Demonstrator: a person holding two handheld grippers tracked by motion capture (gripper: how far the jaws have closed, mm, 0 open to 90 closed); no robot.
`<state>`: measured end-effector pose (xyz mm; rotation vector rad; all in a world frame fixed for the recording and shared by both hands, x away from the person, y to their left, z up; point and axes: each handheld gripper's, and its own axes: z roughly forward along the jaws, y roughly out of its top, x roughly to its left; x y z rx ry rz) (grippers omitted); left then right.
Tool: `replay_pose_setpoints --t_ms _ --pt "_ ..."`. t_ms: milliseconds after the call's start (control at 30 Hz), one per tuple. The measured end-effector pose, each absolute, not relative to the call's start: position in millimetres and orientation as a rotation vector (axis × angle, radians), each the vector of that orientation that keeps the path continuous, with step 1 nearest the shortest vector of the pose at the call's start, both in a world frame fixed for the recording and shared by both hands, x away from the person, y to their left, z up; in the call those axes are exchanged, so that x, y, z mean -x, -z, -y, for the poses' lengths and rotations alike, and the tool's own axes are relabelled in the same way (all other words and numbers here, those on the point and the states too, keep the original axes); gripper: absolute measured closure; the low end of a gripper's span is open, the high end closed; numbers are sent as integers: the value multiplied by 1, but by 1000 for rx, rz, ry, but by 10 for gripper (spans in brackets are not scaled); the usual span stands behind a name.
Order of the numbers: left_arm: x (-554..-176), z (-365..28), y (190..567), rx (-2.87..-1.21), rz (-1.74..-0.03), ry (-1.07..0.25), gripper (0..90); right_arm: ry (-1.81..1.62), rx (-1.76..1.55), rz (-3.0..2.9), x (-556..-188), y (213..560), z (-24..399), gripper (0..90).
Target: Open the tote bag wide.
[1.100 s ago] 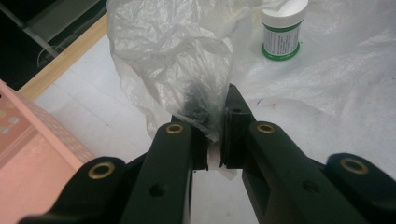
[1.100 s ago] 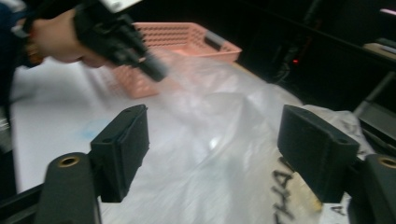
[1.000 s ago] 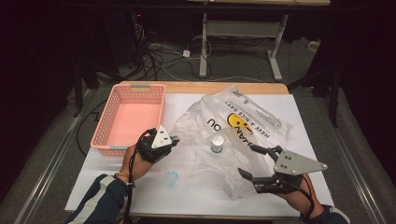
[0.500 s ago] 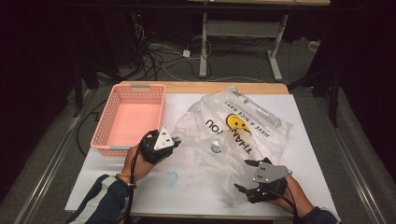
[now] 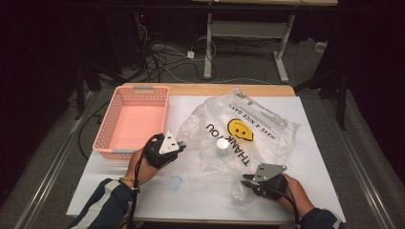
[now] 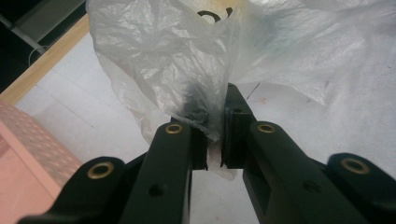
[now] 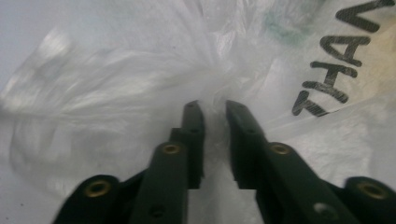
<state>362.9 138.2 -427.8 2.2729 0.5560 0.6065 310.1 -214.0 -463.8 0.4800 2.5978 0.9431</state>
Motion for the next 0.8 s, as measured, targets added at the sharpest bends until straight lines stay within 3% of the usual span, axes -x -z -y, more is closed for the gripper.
replay_pose_setpoints --t_ms 100,800 --pt "-362 -139 426 -2261 -561 -614 815 -995 -476 -2559 -308 457 214 883" --pt "-361 -169 366 -2069 -582 -739 818 -1324 -490 -2049 -302 372 239 899"
